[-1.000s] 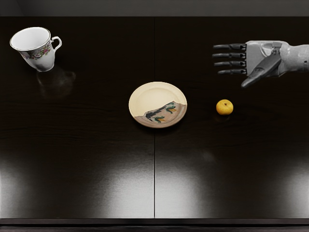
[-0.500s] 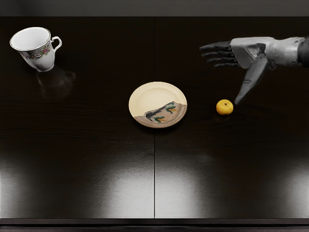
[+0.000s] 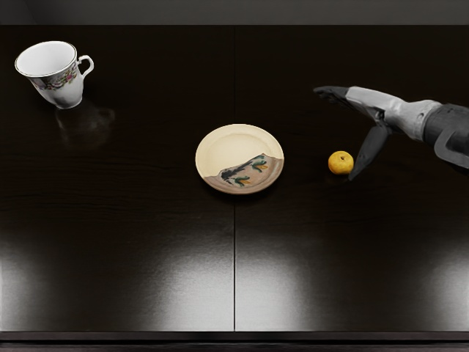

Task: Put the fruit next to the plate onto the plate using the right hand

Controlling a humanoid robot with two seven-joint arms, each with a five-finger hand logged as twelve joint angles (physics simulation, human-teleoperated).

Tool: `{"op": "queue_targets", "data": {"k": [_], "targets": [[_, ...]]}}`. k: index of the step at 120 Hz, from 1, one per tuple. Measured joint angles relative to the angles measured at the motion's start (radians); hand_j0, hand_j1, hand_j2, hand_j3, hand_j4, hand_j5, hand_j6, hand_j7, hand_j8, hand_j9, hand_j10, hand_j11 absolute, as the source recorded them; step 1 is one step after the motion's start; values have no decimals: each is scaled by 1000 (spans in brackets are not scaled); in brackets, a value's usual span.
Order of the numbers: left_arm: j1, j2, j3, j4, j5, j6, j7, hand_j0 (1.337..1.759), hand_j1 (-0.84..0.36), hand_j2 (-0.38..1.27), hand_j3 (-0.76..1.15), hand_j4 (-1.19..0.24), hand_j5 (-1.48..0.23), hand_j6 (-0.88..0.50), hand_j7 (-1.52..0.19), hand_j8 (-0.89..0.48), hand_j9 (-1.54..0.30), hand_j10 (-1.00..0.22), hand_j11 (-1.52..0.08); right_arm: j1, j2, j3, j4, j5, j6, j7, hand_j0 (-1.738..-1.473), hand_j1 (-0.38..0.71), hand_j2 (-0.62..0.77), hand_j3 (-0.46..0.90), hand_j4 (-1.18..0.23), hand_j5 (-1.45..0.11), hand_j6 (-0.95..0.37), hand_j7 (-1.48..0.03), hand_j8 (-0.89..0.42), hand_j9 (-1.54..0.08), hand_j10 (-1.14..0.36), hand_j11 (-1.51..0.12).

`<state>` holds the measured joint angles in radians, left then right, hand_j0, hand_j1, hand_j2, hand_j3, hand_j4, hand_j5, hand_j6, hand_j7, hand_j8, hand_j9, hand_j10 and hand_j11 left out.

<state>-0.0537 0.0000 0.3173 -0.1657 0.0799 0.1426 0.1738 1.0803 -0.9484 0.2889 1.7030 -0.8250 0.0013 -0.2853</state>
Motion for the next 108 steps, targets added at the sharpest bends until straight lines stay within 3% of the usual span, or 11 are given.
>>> {"op": "queue_targets", "data": {"k": [50,66,77,89,108], "targets": [[0,0,0,0,0,0,0,1658,349,0,0,0,0,-1,0,-1,0,0,0,-30,42,-136,1,-162,-160,-40,-1658,-258,-12,0,-83,-102,-85,-101,-84,-102,-82,-102],[0,0,0,0,0,0,0,1658,349,0,0,0,0,-1,0,-1,0,0,0,-27,86,-147,-23,-193,-166,-88,-1658,-190,-24,0,-140,-176,-142,-175,-141,-176,-139,-175],[0,0,0,0,0,0,0,1658,349,0,0,0,0,-1,0,-1,0,0,0,-24,118,-149,-42,-204,-168,-147,-1658,-150,-30,0,-173,-219,-176,-219,-174,-219,-172,-219],[0,0,0,0,0,0,0,1658,349,0,0,0,0,-1,0,-1,0,0,0,-21,137,-149,-63,-213,-169,-187,-1658,-126,-34,0,-193,-245,-195,-244,-194,-245,-192,-245],[0,0,0,0,0,0,0,1658,349,0,0,0,0,-1,0,-1,0,0,0,-20,160,-150,-98,-217,-188,-217,-1658,-111,-36,0,-205,-261,-208,-261,-206,-261,-205,-261]]}}
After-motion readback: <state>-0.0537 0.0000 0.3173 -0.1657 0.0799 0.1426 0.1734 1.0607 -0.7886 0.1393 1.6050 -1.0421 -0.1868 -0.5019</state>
